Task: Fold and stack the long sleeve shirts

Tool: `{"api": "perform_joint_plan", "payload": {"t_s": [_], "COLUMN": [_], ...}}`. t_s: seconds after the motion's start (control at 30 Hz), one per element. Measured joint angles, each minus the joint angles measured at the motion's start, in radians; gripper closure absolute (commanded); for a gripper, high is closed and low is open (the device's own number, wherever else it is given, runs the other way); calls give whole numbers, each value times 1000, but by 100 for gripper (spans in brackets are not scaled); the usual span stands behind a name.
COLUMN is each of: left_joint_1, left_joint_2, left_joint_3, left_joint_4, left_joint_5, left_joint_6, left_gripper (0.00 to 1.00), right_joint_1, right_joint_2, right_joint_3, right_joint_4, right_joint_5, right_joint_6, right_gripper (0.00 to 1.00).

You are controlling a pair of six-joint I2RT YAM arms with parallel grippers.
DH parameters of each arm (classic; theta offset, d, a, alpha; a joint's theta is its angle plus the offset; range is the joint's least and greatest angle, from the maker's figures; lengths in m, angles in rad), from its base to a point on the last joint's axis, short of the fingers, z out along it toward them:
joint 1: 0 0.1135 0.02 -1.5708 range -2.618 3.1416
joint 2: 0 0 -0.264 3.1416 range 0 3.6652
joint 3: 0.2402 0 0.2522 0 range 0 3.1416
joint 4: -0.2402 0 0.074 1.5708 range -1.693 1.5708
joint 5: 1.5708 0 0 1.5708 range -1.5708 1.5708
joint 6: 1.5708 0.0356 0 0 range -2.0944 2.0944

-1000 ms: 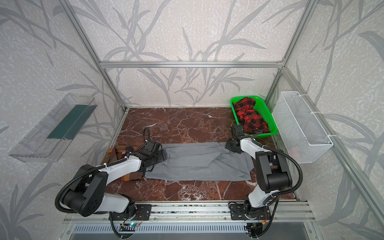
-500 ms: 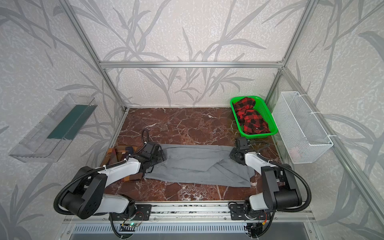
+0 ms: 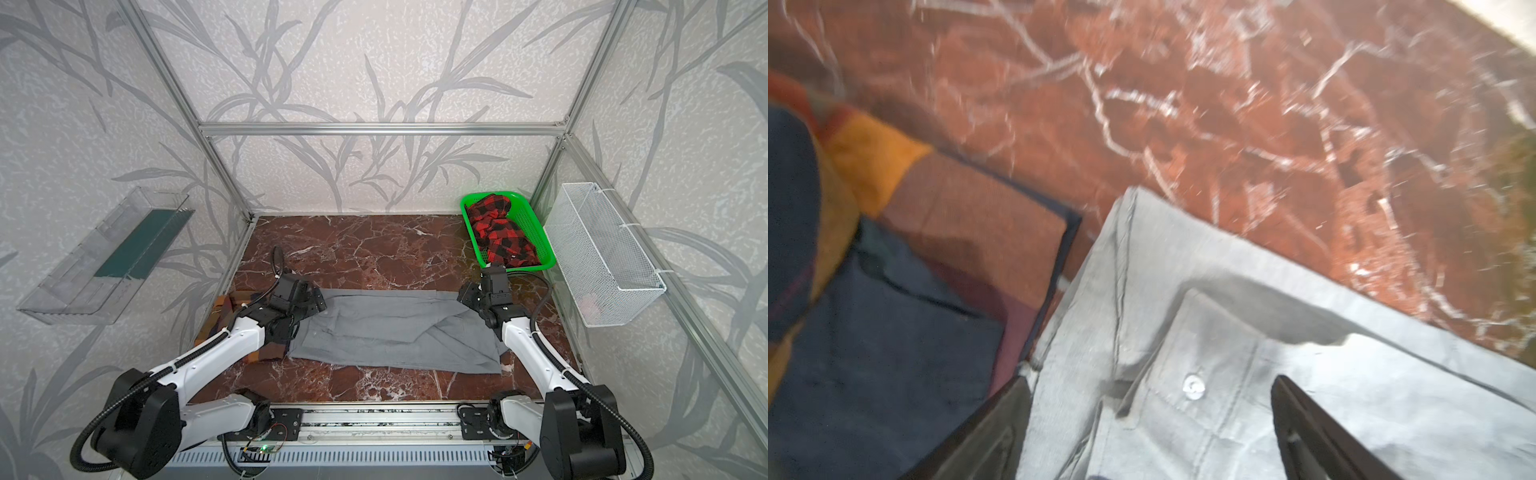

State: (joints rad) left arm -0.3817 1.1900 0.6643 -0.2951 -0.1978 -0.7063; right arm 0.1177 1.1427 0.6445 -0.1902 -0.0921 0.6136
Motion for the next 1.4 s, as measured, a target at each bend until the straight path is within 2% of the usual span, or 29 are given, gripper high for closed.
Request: {"api": "perform_joint_plan", "payload": {"t_s": [0.1, 0.27, 0.4, 0.53, 0.63, 0.73, 0.8, 1.0, 1.03, 1.17, 1.3, 1.4], "left_joint_1": [0, -21, -68, -97, -102, -102, -102, -113, -119, -148, -177, -198], "left_joint_2": [29, 189, 257, 285, 334, 396, 422, 435, 435, 437, 445, 471], "left_joint_3": [30, 136, 152, 152, 169, 206, 223, 261, 275, 339, 392, 423], "left_joint_4": [9, -3, -1, 14, 11, 0, -14, -70, -86, -150, -211, -254], "left_joint_5": [14, 87, 123, 151, 167, 167, 156, 86, 68, -12, -89, -141], "left_joint_6": [32, 87, 125, 165, 190, 212, 221, 248, 252, 270, 290, 295], "left_gripper": [9, 12, 18, 34, 53, 61, 67, 99, 100, 100, 82, 64], "right_joint_1": [16, 32, 33, 37, 40, 42, 42, 42, 42, 42, 42, 43], "right_joint_2": [-19, -38, -58, -60, -60, -60, -60, -85, -90, -102, -100, -86], "right_joint_3": [2, 2, 2, 0, -1, -1, -1, -1, -1, -1, -3, -8], "right_joint_4": [2, 0, 0, 0, 0, 0, -1, -5, -6, -10, -11, -8], "right_joint_5": [-51, -112, -146, -172, -183, -190, -192, -197, -197, -197, -199, -204], "right_joint_6": [-34, -85, -114, -129, -137, -143, -148, -155, -155, -155, -151, -143], "right_gripper": [38, 38, 38, 38, 38, 38, 38, 38, 38, 38, 38, 38]}}
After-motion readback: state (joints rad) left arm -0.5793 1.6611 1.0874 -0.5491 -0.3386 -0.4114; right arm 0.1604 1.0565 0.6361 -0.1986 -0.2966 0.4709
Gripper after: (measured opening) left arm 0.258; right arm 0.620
